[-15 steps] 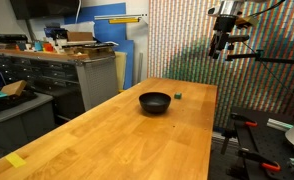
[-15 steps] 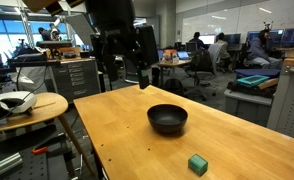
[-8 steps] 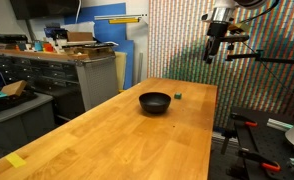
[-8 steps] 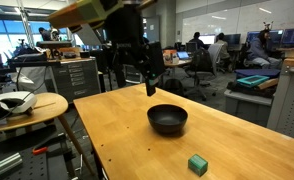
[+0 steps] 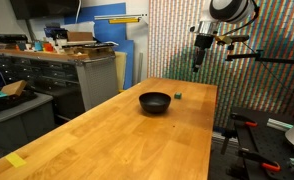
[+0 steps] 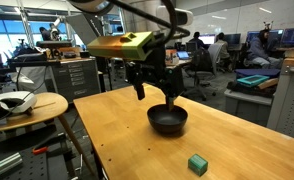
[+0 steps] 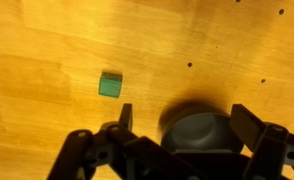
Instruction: Put the green block inside the black bowl
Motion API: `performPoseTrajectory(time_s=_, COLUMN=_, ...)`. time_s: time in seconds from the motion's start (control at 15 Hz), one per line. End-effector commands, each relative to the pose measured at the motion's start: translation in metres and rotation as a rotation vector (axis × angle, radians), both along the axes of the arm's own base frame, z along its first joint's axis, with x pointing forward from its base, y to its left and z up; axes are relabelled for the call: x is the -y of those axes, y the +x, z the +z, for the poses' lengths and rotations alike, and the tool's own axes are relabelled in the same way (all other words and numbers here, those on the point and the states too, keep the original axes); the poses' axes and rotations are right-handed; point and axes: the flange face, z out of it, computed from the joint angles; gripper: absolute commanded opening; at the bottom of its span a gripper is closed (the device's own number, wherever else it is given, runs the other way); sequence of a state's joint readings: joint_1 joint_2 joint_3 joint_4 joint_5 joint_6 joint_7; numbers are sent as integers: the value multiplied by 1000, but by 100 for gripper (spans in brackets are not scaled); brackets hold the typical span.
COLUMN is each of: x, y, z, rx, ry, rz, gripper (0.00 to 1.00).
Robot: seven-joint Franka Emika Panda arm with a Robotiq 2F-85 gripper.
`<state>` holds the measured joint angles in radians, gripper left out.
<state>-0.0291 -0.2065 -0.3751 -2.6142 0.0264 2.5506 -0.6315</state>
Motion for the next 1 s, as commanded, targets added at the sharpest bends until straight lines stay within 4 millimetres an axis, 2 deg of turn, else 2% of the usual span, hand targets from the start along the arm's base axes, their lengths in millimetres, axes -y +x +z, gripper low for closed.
performPoseTrajectory(time_s=0.0, x=13, y=27, z=-19, rx=6, ry=-5, rz=-1, gripper=100)
performPoseTrajectory(time_s=0.4, x=25, y=56, z=-61, rx=3, ry=42, rz=-25, gripper=100)
performPoseTrajectory(time_s=0.93, x=57, y=82, z=-121, rx=-20, ry=34, rz=-110, gripper=100)
